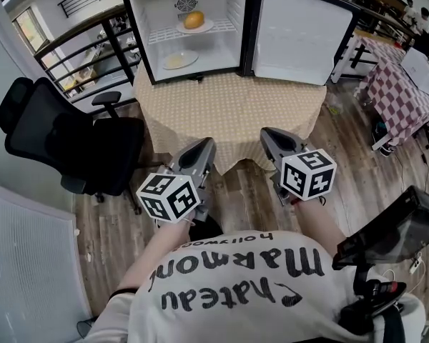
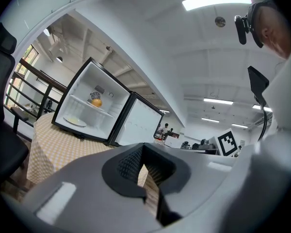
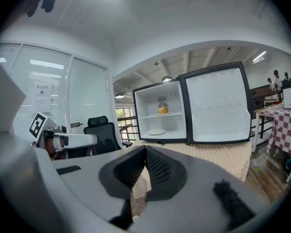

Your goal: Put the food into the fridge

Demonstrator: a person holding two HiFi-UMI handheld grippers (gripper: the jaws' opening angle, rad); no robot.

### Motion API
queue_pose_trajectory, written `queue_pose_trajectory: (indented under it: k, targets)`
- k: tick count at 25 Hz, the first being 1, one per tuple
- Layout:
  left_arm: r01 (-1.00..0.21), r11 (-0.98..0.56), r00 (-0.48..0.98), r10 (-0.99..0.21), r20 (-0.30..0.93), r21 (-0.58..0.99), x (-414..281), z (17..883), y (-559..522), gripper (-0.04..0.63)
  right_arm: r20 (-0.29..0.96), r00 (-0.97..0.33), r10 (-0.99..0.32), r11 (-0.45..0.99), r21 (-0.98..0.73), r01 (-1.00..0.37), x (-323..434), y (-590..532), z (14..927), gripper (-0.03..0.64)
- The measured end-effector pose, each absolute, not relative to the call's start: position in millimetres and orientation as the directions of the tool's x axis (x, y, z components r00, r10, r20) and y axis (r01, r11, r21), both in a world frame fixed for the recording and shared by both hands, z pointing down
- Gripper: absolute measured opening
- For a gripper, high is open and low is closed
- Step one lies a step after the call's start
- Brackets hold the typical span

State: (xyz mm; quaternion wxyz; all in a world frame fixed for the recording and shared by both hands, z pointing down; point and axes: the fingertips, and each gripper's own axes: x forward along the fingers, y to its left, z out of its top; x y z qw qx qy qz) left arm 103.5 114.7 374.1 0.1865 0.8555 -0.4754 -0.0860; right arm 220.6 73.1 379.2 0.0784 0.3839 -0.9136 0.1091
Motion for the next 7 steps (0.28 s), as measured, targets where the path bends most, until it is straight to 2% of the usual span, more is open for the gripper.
queue_pose_trajectory:
  k: [7]
  targets:
    - [-0.783, -0.484, 0.536, -0.844, 0.030, 0.390, 109.1, 371.7, 114.6, 0.005, 0.217, -0.695, -0.686, 0.681, -0.144, -0.718, 225.5, 72.7, 379.2, 0.015]
